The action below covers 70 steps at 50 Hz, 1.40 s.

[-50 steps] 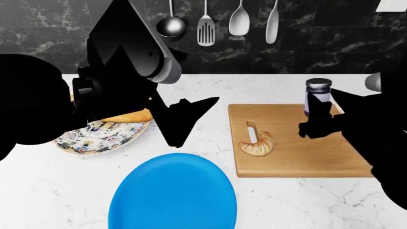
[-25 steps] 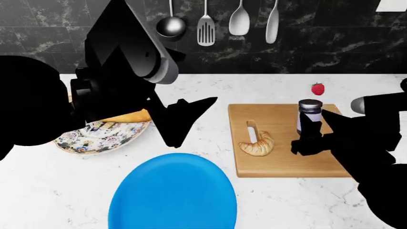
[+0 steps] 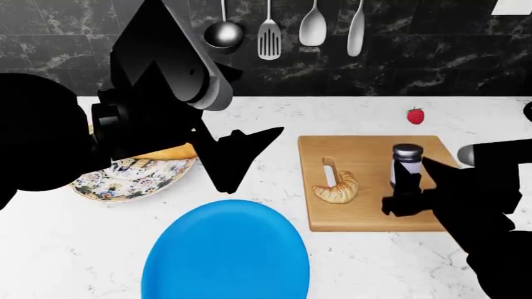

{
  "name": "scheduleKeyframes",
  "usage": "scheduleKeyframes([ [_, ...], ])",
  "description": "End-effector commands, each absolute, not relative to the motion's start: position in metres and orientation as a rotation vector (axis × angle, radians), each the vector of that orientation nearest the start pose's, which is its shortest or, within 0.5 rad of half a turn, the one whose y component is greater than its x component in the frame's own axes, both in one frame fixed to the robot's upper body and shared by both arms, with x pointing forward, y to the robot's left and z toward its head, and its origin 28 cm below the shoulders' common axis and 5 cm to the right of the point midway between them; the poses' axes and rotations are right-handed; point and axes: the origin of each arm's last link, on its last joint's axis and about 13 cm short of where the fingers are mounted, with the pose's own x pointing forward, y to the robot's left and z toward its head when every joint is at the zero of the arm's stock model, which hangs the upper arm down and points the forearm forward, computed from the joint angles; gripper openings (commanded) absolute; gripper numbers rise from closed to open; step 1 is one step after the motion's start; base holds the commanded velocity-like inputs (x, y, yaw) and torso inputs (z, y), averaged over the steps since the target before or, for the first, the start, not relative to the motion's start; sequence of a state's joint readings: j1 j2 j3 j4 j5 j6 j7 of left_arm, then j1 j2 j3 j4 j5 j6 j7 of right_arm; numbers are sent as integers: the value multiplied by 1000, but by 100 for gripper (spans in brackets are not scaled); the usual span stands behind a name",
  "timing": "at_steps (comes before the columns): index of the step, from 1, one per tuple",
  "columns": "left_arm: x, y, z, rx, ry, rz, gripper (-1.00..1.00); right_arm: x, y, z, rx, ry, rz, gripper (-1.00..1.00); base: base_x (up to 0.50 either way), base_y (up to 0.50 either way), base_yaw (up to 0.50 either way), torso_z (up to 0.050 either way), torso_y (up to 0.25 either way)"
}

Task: From the different types of pastries on the counter, select a croissant and place it on the cutting board. Then retrieve a jar of jam from the cabinet and place it alongside the croissant on the cutting board.

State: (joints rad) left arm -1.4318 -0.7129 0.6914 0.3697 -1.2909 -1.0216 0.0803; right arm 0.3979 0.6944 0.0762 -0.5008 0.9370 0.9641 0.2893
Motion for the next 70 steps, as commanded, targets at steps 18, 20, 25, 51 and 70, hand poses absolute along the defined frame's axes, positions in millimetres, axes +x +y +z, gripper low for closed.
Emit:
scheduleKeyframes([
  [18,263,222,325,410,33,-940,100,225,-196,171,-84,164,76,-100,0,0,0,0,0],
  [20,263,222,325,410,33,-940,100,225,-196,170,-85,168,76,-100,0,0,-2,0,0],
  [25,263,222,326,411,32,-940,100,223,-196,169,-89,175,77,-100,-2,0,0,0,0],
  [51,263,223,327,411,27,-936,100,222,-198,169,-107,168,82,100,0,0,-1,0,0],
  [70,262,222,328,412,27,-938,100,219,-200,179,-101,143,94,100,0,0,0,0,0],
])
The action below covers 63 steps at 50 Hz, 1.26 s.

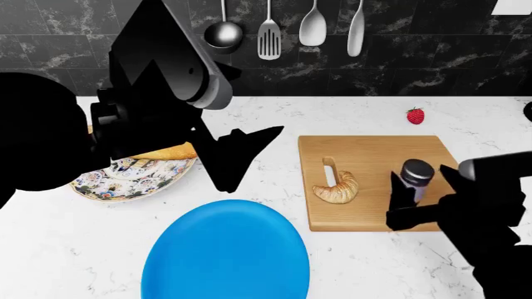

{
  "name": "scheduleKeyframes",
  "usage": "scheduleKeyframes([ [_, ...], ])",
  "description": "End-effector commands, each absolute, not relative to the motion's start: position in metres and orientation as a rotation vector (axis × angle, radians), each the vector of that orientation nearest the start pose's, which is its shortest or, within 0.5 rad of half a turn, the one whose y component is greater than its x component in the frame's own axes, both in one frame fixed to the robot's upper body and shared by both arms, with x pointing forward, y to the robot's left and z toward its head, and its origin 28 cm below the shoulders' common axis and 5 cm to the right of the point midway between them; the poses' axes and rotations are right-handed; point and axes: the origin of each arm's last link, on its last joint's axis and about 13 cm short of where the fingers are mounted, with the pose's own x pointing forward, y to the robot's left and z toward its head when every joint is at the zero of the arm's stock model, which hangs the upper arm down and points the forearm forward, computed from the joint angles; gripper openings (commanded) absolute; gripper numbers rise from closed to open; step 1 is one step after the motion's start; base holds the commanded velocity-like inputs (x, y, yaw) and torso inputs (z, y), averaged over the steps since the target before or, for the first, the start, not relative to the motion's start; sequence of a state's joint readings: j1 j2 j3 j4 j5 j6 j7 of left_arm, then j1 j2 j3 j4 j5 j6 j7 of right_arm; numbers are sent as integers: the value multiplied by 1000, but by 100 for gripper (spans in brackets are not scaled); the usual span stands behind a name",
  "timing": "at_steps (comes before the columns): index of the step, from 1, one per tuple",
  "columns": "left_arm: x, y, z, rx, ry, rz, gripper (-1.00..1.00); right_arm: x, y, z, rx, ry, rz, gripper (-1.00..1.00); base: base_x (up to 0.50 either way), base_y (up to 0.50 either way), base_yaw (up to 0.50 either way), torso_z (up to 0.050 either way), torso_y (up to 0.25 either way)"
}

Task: From the different types of pastries on the counter, select a croissant and place it on the cutting board. Then retrieve a jar of jam from the cabinet and place it alongside the croissant on the cutting board.

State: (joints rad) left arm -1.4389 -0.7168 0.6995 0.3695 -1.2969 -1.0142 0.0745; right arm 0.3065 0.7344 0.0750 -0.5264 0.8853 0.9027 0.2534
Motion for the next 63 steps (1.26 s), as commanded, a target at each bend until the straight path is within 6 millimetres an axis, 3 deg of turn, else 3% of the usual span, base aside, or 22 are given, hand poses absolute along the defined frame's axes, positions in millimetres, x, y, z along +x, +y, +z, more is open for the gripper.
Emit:
scheduleKeyframes([
  [1,262,222,328,412,27,-938,100,219,-200,181,-100,139,94,100,0,0,0,0,0],
  [13,262,222,330,414,24,-938,100,208,-204,210,-81,51,111,100,0,0,0,0,0],
  [38,254,230,336,418,22,-919,100,141,-234,347,-36,-378,72,100,0,0,0,0,0],
  [50,247,234,335,415,15,-898,100,113,-249,365,-25,-485,-9,100,0,0,0,0,0],
  [63,223,243,347,444,-28,-834,100,93,-258,373,-27,-542,-63,100,0,0,0,0,0],
])
